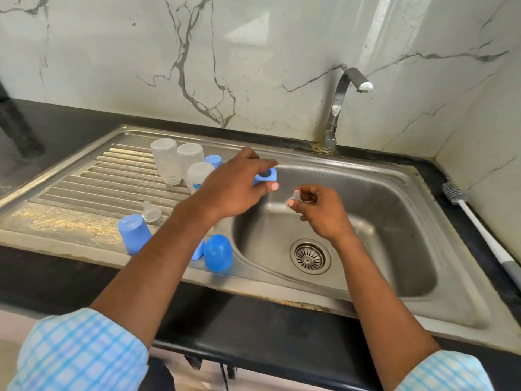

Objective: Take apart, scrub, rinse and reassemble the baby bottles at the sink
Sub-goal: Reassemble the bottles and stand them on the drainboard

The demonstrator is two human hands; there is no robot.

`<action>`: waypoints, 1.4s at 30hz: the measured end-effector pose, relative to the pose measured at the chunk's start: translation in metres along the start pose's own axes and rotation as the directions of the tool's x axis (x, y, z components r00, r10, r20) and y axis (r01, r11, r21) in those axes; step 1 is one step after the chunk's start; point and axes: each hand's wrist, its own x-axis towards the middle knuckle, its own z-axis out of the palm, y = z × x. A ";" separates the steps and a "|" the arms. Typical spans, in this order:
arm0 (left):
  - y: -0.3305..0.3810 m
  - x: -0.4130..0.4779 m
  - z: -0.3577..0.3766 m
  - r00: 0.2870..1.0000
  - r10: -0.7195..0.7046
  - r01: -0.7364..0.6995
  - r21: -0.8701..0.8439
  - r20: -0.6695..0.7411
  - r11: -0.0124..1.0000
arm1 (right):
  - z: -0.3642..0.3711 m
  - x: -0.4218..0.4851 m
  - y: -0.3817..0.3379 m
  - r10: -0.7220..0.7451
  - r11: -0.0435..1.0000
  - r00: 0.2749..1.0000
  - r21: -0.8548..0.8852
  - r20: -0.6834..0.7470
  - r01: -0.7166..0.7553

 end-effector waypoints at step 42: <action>0.035 0.035 0.138 0.946 -0.316 0.181 -0.687 -0.075 0.704 | -0.078 0.016 0.043 0.129 0.960 0.944 -0.199 -0.305 -0.196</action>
